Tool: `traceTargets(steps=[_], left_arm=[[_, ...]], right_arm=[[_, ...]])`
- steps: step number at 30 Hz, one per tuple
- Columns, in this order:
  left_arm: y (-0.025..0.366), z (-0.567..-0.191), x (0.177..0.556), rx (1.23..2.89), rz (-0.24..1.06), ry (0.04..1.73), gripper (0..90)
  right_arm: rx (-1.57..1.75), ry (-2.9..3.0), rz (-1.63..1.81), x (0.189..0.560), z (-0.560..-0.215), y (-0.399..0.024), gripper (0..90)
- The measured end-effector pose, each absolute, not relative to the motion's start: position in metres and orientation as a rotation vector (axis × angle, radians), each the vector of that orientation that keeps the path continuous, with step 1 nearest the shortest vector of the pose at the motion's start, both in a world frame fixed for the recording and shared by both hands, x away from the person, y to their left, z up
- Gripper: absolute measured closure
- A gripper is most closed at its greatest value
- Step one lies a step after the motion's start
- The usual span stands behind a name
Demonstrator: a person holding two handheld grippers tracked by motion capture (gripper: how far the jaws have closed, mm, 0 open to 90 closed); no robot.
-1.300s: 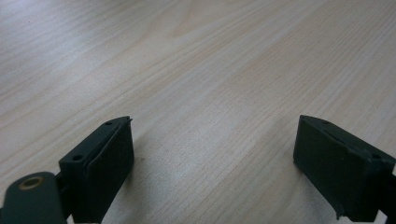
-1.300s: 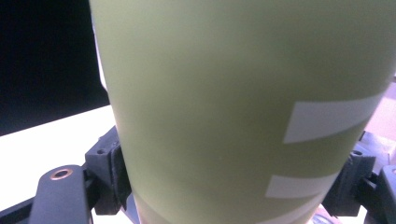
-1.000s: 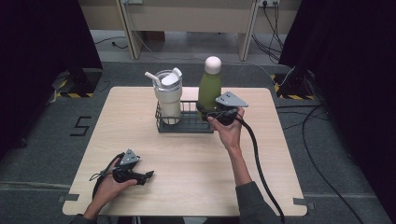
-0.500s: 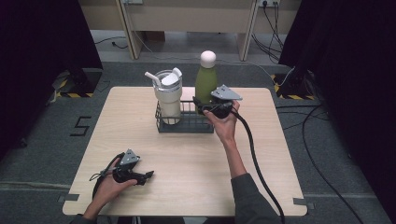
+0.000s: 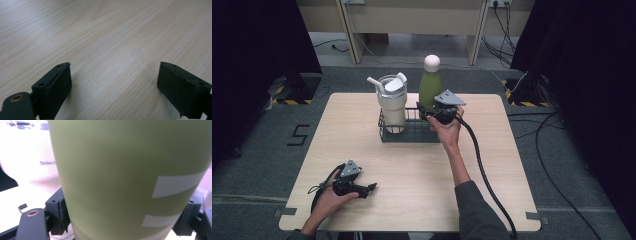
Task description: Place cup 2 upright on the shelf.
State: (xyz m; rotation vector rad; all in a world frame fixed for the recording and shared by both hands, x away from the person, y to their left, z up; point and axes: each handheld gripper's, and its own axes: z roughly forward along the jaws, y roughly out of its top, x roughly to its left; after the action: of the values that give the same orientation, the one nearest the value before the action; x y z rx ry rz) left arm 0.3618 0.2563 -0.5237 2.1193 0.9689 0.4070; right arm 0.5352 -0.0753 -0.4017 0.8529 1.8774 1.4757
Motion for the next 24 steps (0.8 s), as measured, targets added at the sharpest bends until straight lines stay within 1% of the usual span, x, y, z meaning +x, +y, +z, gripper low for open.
traceTargets(steps=[24], left_arm=[[0.256, -0.524, 0.362, 2.118, 0.409, 0.968, 11.6]], right_arm=[[0.886, 1.913, 1.479, 0.547, -0.432, -0.063, 21.0]])
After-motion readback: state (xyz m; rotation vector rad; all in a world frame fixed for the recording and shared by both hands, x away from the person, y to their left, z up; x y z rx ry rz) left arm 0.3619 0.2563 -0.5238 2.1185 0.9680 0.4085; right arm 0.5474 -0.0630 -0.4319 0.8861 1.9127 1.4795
